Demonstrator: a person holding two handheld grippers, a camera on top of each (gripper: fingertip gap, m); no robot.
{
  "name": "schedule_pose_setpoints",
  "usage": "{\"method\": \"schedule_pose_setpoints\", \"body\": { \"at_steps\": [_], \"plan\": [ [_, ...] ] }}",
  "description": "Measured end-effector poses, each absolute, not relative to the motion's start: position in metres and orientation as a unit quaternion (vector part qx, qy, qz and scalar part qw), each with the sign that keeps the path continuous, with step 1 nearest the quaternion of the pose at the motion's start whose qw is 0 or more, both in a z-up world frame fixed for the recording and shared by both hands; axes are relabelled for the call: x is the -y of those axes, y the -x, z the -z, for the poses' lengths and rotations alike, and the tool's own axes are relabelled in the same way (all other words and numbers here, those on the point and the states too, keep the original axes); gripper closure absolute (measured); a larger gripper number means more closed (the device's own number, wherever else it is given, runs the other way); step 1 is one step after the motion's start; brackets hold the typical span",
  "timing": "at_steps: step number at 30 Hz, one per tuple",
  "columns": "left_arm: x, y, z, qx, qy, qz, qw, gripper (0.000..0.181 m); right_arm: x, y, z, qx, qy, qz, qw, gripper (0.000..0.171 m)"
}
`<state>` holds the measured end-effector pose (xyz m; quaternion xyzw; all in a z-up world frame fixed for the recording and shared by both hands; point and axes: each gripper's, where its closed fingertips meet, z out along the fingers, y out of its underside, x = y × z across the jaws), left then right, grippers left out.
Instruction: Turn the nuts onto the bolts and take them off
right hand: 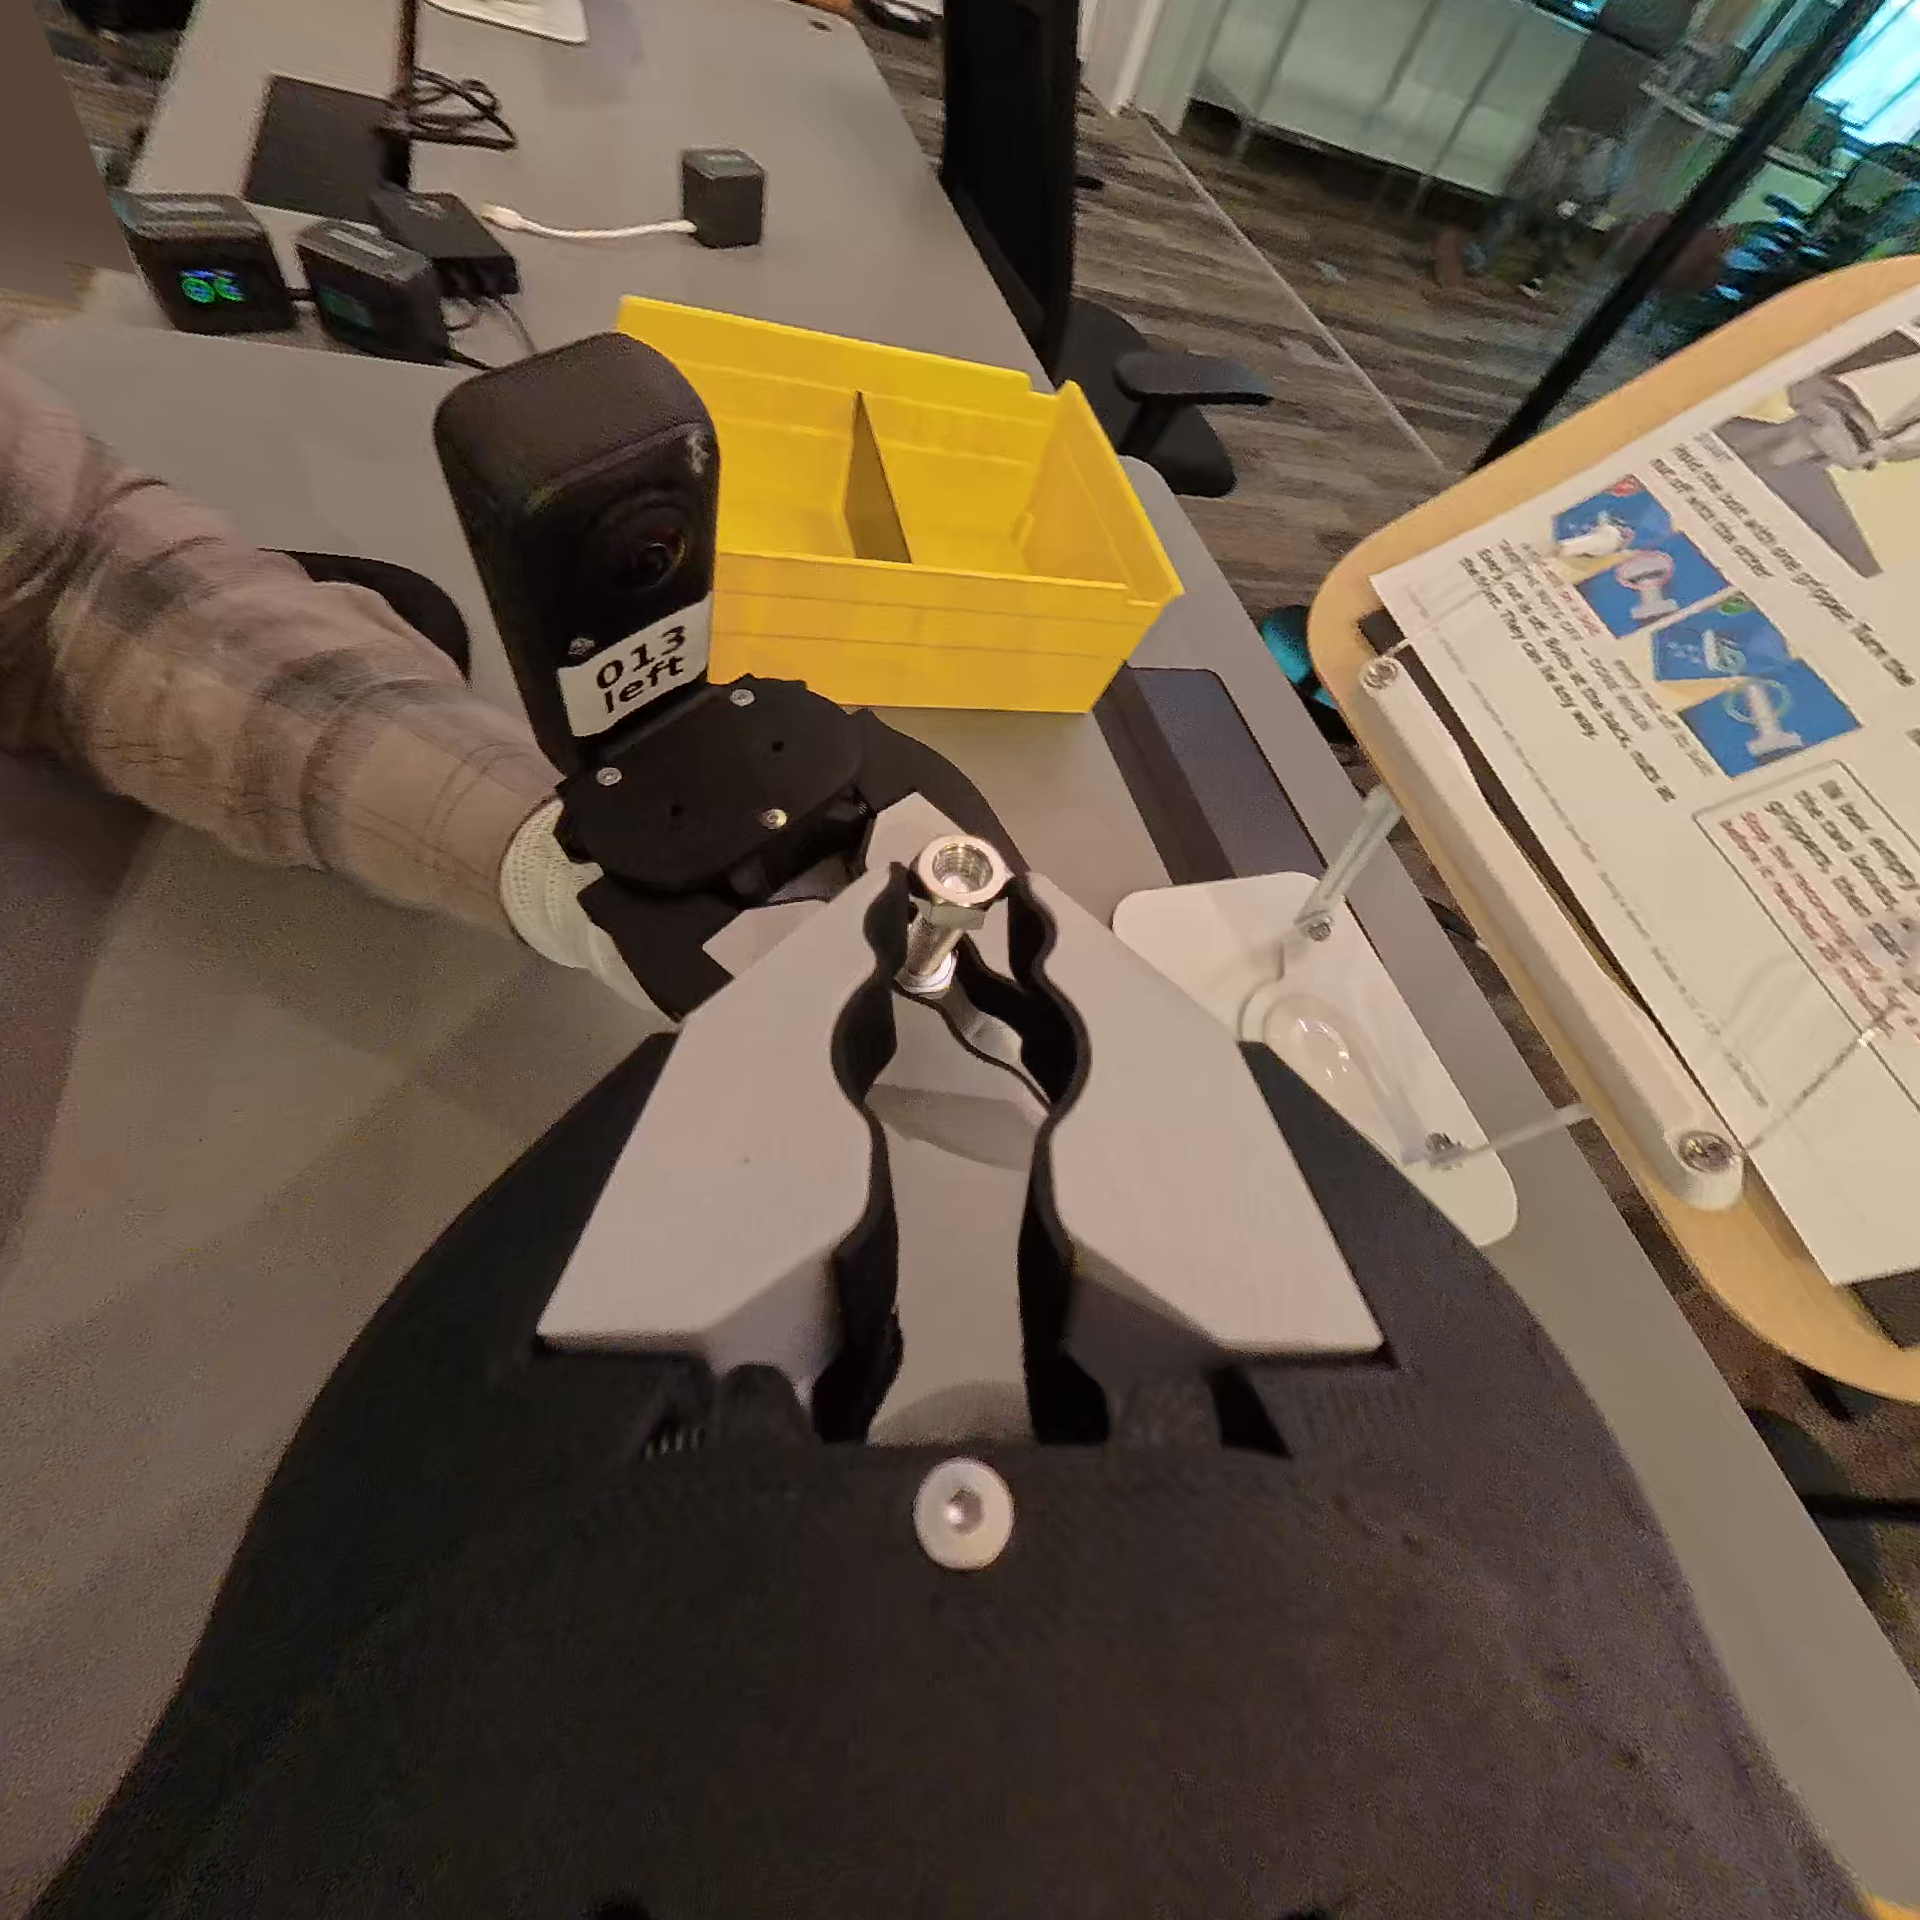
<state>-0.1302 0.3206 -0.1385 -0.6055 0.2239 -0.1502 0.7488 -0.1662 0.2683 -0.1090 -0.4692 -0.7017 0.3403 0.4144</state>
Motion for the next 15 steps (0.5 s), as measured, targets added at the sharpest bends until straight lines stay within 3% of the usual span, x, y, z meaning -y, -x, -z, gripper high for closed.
{"method": "schedule_pose_setpoints", "body": {
  "at_steps": [15],
  "plan": [
    [-0.3217,0.1303,0.1400,-0.218,0.607,0.152,0.749,0.171,-0.2717,0.1672,0.1104,0.625,0.537,-0.335,0.457,0.154]
  ]
}}
